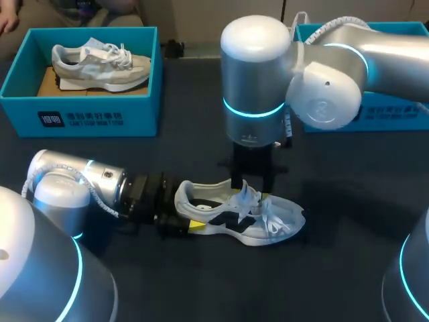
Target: Take the shoe out of the shoebox, open the shoe tongue, remove and reinsert the insole, then place the shoe into the shoebox
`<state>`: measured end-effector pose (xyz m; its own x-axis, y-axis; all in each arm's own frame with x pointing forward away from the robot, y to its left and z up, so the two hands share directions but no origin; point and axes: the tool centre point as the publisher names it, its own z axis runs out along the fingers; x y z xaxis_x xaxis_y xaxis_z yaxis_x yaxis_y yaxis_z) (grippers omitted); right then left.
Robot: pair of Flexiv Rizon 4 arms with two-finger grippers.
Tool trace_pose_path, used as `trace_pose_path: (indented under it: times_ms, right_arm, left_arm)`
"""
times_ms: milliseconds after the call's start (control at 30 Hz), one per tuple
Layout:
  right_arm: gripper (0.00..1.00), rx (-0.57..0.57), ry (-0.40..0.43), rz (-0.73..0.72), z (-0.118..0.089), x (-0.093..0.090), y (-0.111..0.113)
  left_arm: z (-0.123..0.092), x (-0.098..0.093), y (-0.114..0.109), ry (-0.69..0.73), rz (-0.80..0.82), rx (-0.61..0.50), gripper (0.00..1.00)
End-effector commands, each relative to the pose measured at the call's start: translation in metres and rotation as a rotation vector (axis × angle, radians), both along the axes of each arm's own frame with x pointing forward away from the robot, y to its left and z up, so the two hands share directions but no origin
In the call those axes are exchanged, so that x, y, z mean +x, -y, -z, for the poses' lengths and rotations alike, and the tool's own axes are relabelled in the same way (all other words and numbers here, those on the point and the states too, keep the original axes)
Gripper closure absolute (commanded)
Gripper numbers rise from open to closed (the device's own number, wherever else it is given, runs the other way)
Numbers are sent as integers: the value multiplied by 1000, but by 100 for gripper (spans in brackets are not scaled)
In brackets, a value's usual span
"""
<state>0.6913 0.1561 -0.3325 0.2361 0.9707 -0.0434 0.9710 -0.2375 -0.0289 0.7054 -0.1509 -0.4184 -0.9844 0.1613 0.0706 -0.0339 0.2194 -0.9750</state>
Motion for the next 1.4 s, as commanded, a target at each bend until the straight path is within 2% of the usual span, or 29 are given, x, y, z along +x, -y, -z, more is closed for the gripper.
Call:
trace_pose_path:
  times_ms: [33, 267, 467, 733, 1200, 1400]
  right_arm:
    - [100, -8, -1, 38, 2, -2, -4]
    - [100, 71, 2, -24, -6, -6, 5]
    - [100, 206, 27, -92, -13, -13, 28]
    - [100, 291, 35, -127, -16, -19, 51]
    - [100, 437, 45, -235, -1, -24, 76]
    - [100, 489, 59, -271, 13, -26, 87]
  left_arm:
    - [0, -1, 1, -1, 2, 2, 100]
    - [0, -1, 1, -1, 2, 2, 100]
    - [0, -1, 1, -1, 2, 2, 100]
    - [0, -1, 1, -1, 2, 2, 100]
    - [0, -1, 1, -1, 2, 2, 100]
    - [0, -1, 1, -1, 2, 2, 100]
